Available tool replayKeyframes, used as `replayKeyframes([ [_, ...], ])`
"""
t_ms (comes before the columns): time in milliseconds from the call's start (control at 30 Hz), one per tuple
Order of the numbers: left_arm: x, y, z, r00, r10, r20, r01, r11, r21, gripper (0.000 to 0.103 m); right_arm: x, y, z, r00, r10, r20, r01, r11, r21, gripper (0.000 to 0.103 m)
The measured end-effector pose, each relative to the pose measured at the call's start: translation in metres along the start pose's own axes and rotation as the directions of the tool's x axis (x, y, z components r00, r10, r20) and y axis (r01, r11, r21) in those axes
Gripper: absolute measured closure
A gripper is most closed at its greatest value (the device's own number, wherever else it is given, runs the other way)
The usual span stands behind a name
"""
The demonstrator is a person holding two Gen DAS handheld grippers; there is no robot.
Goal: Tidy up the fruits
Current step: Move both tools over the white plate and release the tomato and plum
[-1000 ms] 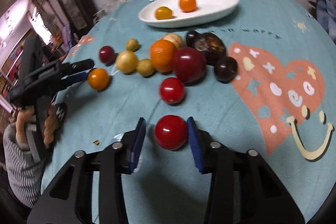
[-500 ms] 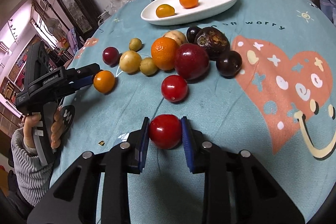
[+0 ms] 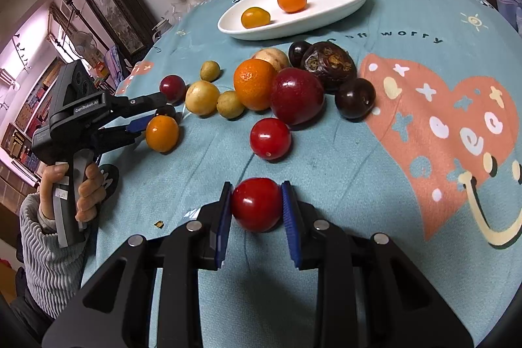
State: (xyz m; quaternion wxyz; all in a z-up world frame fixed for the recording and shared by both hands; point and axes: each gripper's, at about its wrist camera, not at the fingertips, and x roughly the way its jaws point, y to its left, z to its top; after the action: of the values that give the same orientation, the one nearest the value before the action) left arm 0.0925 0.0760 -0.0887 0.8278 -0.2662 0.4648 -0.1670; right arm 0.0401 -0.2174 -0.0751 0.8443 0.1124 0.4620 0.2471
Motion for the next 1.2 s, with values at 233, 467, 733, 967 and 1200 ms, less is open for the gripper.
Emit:
replayKeyframes([
  [233, 0.006, -0.008, 0.006, 0.996, 0.086, -0.021, -0.086, 0.996, 0.038, 0.067, 0.0, -0.001, 0.001, 1.0, 0.002, -0.001, -0.002, 1.0, 0.002, 0.073],
  [467, 0.003, -0.024, 0.0, 0.994, 0.111, 0.012, -0.111, 0.987, 0.113, 0.071, -0.006, -0.004, 0.003, 0.999, 0.014, 0.031, -0.015, 1.0, 0.022, 0.073],
  [733, -0.016, -0.066, 0.035, 0.995, 0.028, 0.101, -0.044, 0.985, 0.167, 0.071, -0.03, -0.019, 0.056, 0.988, 0.11, 0.11, -0.123, 0.985, 0.121, 0.073],
  [967, 0.037, -0.11, 0.087, 0.992, 0.028, 0.123, -0.056, 0.972, 0.227, 0.07, 0.0, -0.016, 0.15, 0.98, 0.03, 0.199, -0.057, 0.99, 0.129, 0.073],
  [1200, 0.069, -0.099, 0.104, 0.989, 0.053, 0.14, -0.082, 0.974, 0.213, 0.038, 0.041, -0.04, 0.168, 0.974, -0.056, 0.222, 0.023, 0.989, 0.147, 0.067],
])
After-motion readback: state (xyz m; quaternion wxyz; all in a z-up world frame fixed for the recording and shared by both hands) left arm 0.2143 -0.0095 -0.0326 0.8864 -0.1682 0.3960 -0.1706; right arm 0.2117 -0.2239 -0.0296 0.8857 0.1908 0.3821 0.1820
